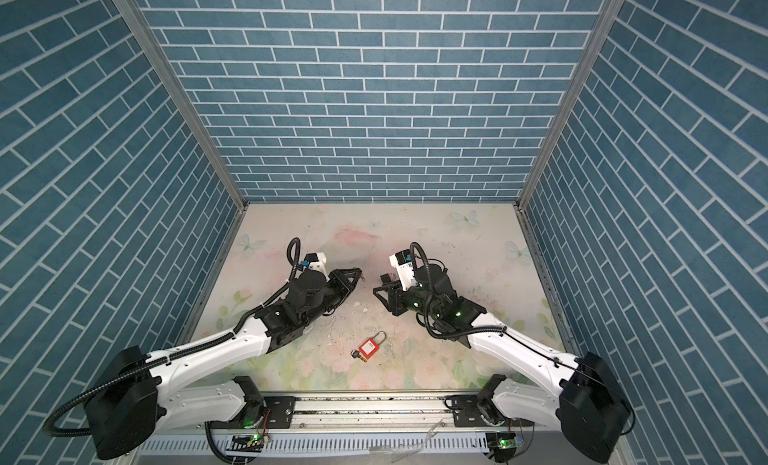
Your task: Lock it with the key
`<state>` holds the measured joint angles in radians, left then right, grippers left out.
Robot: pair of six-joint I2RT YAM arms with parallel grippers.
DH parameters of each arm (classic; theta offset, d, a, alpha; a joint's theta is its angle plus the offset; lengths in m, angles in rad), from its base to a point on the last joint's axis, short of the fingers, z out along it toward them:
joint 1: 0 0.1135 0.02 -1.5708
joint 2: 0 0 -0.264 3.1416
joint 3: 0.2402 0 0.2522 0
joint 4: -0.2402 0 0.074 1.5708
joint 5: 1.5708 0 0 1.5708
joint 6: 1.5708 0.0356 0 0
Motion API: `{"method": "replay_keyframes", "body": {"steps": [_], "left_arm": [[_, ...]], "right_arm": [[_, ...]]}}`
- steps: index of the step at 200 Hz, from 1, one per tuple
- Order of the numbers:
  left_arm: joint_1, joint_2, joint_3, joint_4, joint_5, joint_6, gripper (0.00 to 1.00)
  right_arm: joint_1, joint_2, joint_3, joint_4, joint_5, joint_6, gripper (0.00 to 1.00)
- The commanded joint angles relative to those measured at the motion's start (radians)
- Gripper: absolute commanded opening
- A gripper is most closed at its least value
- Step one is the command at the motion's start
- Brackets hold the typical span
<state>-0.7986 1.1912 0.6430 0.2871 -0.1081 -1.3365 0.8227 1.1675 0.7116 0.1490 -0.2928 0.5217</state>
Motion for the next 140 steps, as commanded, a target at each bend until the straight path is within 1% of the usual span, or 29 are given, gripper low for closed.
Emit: {"method": "replay_keyframes", "body": {"steps": [1, 64, 118, 140], "left_arm": [[0.011, 0.008, 0.024, -0.025, 0.019, -0.067, 0.0], [0.026, -0.001, 0.025, -0.031, 0.04, -0.067, 0.0], [0.032, -0.002, 0.02, -0.036, 0.065, -0.074, 0.0], [0.034, 0.0, 0.021, -0.035, 0.075, -0.078, 0.0]], "right_arm": [[0.006, 0.045, 0.041, 0.067, -0.016, -0.04, 0.38], [0.007, 0.165, 0.095, 0.098, -0.043, -0.055, 0.37], [0.007, 0.235, 0.129, 0.108, -0.072, -0.058, 0.24], [0.007, 0.252, 0.134, 0.11, -0.081, -0.06, 0.17]]}}
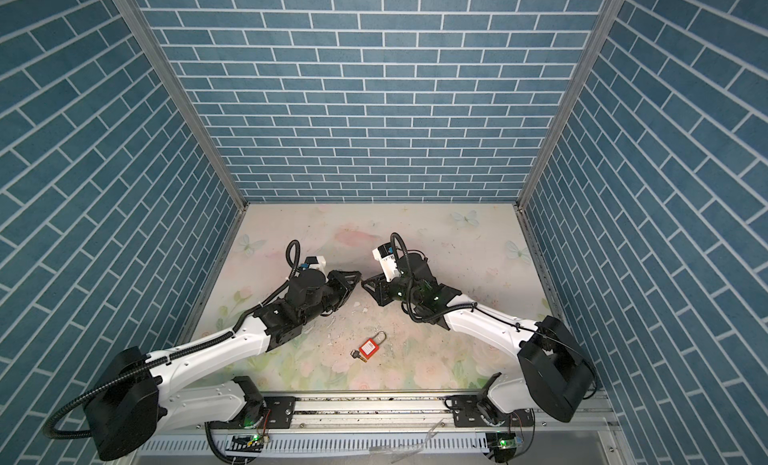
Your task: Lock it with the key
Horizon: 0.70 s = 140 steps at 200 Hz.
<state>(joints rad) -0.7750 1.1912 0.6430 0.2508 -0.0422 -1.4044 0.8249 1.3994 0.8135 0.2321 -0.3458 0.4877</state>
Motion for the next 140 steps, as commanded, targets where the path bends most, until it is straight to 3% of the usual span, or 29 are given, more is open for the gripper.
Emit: {"method": "replay_keyframes", "body": {"steps": [1, 54, 99, 140], "left_arm": [[0.011, -0.001, 0.021, 0.001, 0.009, -0.009, 0.0], [0.028, 0.021, 0.034, 0.001, 0.065, -0.008, 0.0], [0.064, 0.019, 0.047, -0.024, 0.074, 0.003, 0.0], [0.174, -0.072, 0.05, -0.138, -0.029, 0.021, 0.0]], "right_arm": [[0.006, 0.02, 0.033, 0.026, -0.028, -0.027, 0.16], [0.008, 0.038, 0.038, 0.024, -0.041, -0.028, 0.0], [0.008, 0.037, 0.042, -0.022, -0.054, -0.038, 0.0], [0.024, -0.028, -0.04, -0.032, -0.031, -0.013, 0.0]]}}
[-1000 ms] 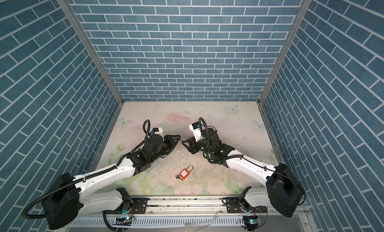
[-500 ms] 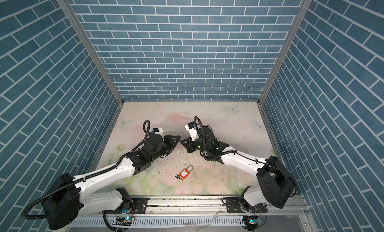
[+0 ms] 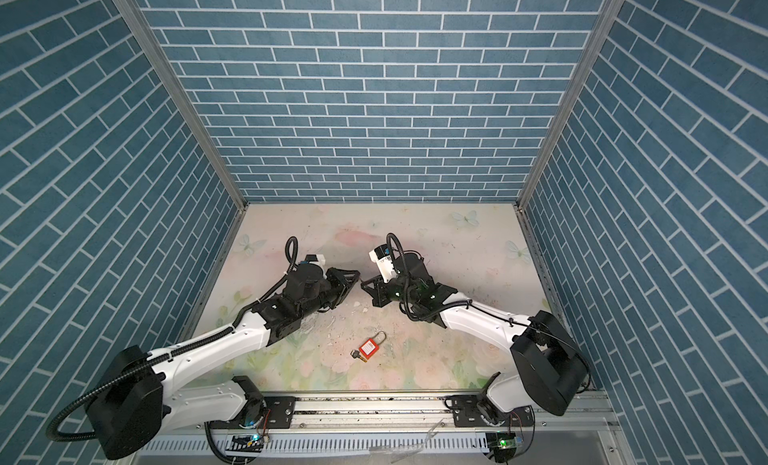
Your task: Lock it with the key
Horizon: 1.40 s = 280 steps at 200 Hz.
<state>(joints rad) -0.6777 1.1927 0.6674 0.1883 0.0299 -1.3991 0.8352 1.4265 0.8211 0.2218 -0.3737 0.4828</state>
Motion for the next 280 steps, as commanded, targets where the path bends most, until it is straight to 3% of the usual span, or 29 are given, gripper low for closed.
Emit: {"method": "replay_keyframes", "body": {"steps": [1, 46, 80, 96, 164, 240, 280], "left_arm": [[0.08, -0.077, 0.024, -0.079, -0.105, 0.015, 0.0], [0.17, -0.163, 0.038, -0.255, -0.178, 0.09, 0.0], [0.157, -0.1, 0.071, -0.479, -0.059, 0.163, 0.0], [0.122, -0.081, 0.037, -0.549, -0.03, 0.134, 0.0], [0.0, 0.053, -0.011, -0.609, -0.016, 0.027, 0.0], [0.027, 0.145, -0.003, -0.698, -0.126, 0.046, 0.0], [0.07, 0.159, -0.018, -0.626, -0.101, 0.117, 0.0]], "right_arm": [[0.014, -0.059, -0.051, -0.021, -0.003, -0.006, 0.0], [0.016, -0.174, -0.164, -0.023, 0.038, 0.041, 0.0], [0.016, -0.15, -0.141, -0.072, 0.023, 0.041, 0.0], [0.016, -0.115, -0.117, -0.093, 0.006, 0.028, 0.0], [0.016, 0.01, -0.08, -0.086, -0.037, 0.023, 0.0], [0.022, 0.074, -0.067, -0.056, -0.068, 0.037, 0.0], [0.036, 0.11, -0.047, -0.052, -0.075, 0.041, 0.0]]}}
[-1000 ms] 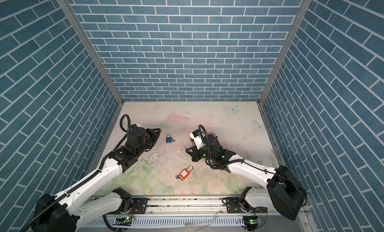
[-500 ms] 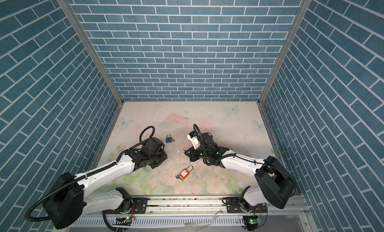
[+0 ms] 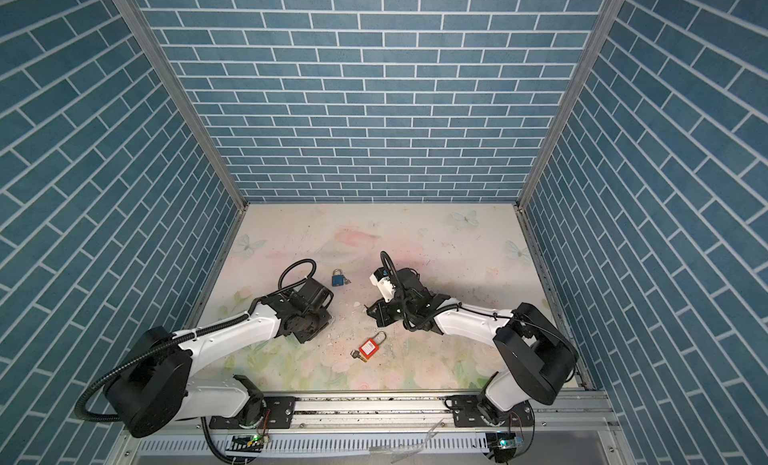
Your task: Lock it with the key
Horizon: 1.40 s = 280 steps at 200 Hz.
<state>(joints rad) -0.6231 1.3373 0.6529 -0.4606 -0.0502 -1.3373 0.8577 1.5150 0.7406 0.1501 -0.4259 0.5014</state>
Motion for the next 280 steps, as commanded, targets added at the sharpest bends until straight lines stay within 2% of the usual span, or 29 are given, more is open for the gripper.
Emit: {"method": "replay_keyframes", "body": {"steps": [1, 76, 129, 168, 201, 218, 240, 280], "left_arm": [[0.016, 0.016, -0.002, 0.024, -0.019, 0.057, 0.0], [-0.048, 0.182, 0.176, 0.084, 0.044, 0.127, 0.0], [-0.105, 0.336, 0.329, 0.09, 0.077, 0.195, 0.0], [-0.112, 0.371, 0.336, 0.108, 0.112, 0.22, 0.0], [-0.112, 0.392, 0.326, 0.14, 0.136, 0.237, 0.19], [-0.112, 0.403, 0.332, 0.144, 0.139, 0.249, 0.22], [-0.113, 0.401, 0.333, 0.144, 0.135, 0.264, 0.31], [-0.111, 0.379, 0.32, 0.161, 0.133, 0.274, 0.38]], "right_arm": [[0.013, 0.022, 0.034, 0.02, -0.022, 0.023, 0.0], [0.003, 0.039, 0.028, -0.061, 0.086, 0.057, 0.0], [-0.046, 0.06, -0.014, -0.056, 0.078, 0.118, 0.0], [-0.057, 0.064, -0.026, -0.053, 0.075, 0.126, 0.0], [-0.059, 0.076, -0.02, -0.047, 0.07, 0.131, 0.0], [-0.059, 0.08, -0.018, -0.047, 0.067, 0.132, 0.0], [-0.059, 0.083, -0.015, -0.047, 0.067, 0.134, 0.0], [-0.063, 0.091, -0.009, -0.046, 0.064, 0.141, 0.0]]}}
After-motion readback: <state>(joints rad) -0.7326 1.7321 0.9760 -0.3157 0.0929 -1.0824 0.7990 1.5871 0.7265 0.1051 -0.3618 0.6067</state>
